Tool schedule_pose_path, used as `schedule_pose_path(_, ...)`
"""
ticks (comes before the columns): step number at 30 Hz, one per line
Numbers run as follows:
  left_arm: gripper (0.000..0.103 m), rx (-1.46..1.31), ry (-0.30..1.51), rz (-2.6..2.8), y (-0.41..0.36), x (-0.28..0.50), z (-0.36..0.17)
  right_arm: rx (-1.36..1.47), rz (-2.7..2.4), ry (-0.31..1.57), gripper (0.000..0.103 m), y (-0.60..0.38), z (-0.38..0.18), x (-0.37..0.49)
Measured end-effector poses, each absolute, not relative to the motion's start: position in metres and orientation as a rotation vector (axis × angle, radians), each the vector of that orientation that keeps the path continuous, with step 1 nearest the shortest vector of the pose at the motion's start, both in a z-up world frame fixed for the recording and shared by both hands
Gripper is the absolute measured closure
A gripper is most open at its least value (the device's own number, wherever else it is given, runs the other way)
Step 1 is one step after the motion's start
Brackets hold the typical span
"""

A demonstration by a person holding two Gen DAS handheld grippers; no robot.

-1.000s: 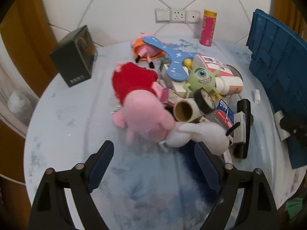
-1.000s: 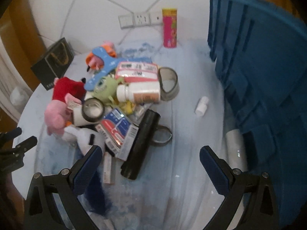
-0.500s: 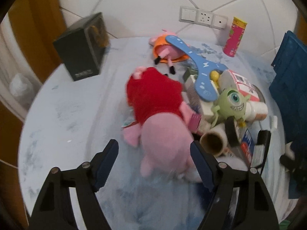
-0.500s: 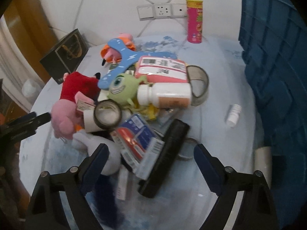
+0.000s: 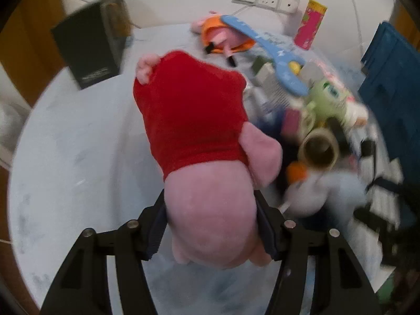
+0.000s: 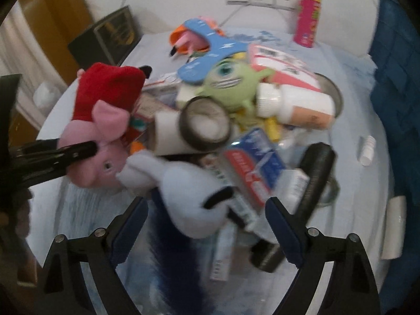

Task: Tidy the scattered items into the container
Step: 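Grasp the pink pig plush with the left tool while the right tool grasps the white duck plush, then carry both plushes over the blue crate and open both tools to drop them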

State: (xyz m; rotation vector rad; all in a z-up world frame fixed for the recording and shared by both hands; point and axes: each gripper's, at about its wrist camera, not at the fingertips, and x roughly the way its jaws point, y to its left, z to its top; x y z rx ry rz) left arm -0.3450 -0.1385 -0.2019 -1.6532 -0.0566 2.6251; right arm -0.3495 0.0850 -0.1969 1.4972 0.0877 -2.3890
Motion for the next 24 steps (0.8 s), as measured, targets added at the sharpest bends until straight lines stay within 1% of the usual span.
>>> schedule_pose_path(5, 0.043, -1.656, -0.13, 2.619, -0.16, -0.33, -0.207, 1.518, -2.379, 0.206, 0.011, 0.058, -0.212, -0.356)
schedule_pose_path(7, 0.041, -1.651, -0.148, 2.636, -0.16, -0.331, -0.208, 1.535, -2.378, 0.22, 0.011, 0.055, -0.22, -0.359)
schedule_pose_path(9, 0.037, -1.643, -0.146, 2.657, -0.157, -0.333, -0.209, 1.553, -2.377, 0.23, 0.011, 0.053, -0.228, -0.362)
schedule_pose_path(11, 0.037, -1.63, -0.135, 2.675, -0.154, -0.335, -0.209, 1.56, -2.384, 0.226, 0.011, 0.053, -0.233, -0.364)
schedule_pose_path(12, 0.037, -1.622, -0.126, 2.681, -0.152, -0.336, -0.209, 1.564, -2.383, 0.215, 0.013, 0.054, -0.236, -0.364)
schedule_pose_path(13, 0.039, -1.614, -0.118, 2.688, -0.151, -0.336, -0.209, 1.569, -2.385, 0.203, 0.019, 0.056, -0.238, -0.366)
schedule_pose_path(14, 0.043, -1.606, -0.109, 2.693, -0.149, -0.337, -0.208, 1.567, -2.395, 0.213, 0.037, 0.056, -0.238, -0.366)
schedule_pose_path(15, 0.046, -1.598, -0.101, 2.694, -0.147, -0.336, -0.206, 1.566, -2.4, 0.216, 0.04, 0.057, -0.238, -0.366)
schedule_pose_path(17, 0.047, -1.581, -0.084, 2.694, -0.144, -0.333, -0.2, 1.558, -2.383, 0.188, 0.042, 0.057, -0.234, -0.364)
schedule_pose_path(24, 0.048, -1.443, -0.055, 2.735, -0.142, -0.316, -0.158, 1.457, -2.437, 0.157, 0.042, 0.055, -0.194, -0.351)
